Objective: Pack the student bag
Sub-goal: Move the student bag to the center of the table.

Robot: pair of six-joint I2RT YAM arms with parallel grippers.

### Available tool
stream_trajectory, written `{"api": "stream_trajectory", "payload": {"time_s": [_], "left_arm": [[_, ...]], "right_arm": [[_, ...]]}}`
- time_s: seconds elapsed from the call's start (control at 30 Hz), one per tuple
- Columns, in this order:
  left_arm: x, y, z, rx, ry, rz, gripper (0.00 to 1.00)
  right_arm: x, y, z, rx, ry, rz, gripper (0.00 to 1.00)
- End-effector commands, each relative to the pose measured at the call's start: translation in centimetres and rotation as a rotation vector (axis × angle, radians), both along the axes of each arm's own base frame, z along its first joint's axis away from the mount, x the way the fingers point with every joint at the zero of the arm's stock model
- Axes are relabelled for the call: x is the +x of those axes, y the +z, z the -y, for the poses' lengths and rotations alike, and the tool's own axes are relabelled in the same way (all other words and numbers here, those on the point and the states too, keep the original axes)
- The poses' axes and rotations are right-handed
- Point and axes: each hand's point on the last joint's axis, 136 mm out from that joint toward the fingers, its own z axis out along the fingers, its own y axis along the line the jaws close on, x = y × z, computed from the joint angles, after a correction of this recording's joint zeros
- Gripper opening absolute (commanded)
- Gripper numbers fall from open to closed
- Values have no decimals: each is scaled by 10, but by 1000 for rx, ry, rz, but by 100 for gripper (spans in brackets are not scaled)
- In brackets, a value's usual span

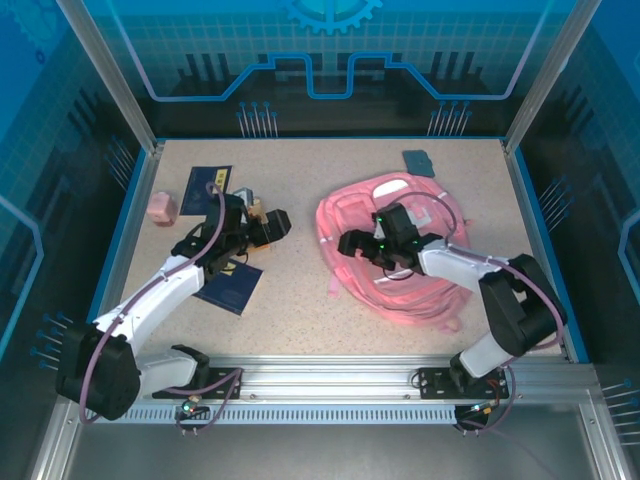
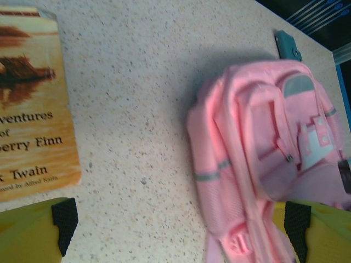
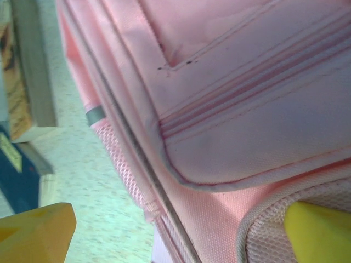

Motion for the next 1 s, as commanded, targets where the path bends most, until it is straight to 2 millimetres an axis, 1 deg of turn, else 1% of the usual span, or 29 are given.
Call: {"api": "stream_trajectory", "payload": {"time_s": [0.0, 0.03, 0.1, 0.13, 0.2, 0.27, 0.37, 0.43, 0.53, 0.57, 0.63, 0.7, 0.73, 0.77, 0.8, 0.87, 0.9, 0.97], "left_arm": [[-3, 14, 7, -34, 11, -5, 99], [-5, 13, 9, -32, 5, -9, 99], [-6, 9, 11, -28, -10, -13, 99], [-7, 6, 12, -22, -14, -17, 99], [-6, 3, 15, -22, -29, -10, 99], [-3, -1, 17, -38, -17, -17, 98], [-2, -4, 27, -76, -40, -45, 97], [-1, -7, 33, -93, -55, -66, 94], [-1, -7, 41, -110, -74, -82, 91], [-2, -6, 43, -120, -77, -89, 91], [-2, -4, 51, -141, -90, -95, 90], [0, -6, 59, -160, -106, -102, 88], [2, -6, 65, -168, -120, -109, 82], [3, -8, 72, -176, -142, -123, 76], [5, -10, 79, -182, -159, -140, 73], [7, -18, 96, -189, -201, -176, 66], [8, -21, 103, -191, -218, -185, 64], [11, -27, 116, -191, -239, -200, 62]], "right_arm": [[9, 24, -19, 49, 17, 13, 98], [9, 32, -15, 22, 16, 34, 99], [9, 44, 3, -61, 2, 76, 100], [9, 48, 15, -117, -12, 96, 100], [10, 50, 44, -208, -53, 115, 100], [10, 45, 78, -287, -119, 93, 100], [11, 39, 125, -344, -210, 57, 100], [11, 34, 152, -356, -261, 27, 100], [10, 21, 185, -380, -308, -29, 100], [8, 14, 192, -386, -314, -60, 100], [4, 2, 197, -384, -305, -111, 100], [-2, -10, 196, -388, -294, -148, 100], [-3, -13, 193, -381, -294, -156, 100], [-14, -25, 190, -369, -287, -190, 100], [-17, -29, 184, -351, -281, -200, 100], [-24, -36, 163, -298, -247, -218, 99], [-26, -38, 152, -279, -227, -227, 99], [-28, -39, 119, -216, -175, -231, 99]]}}
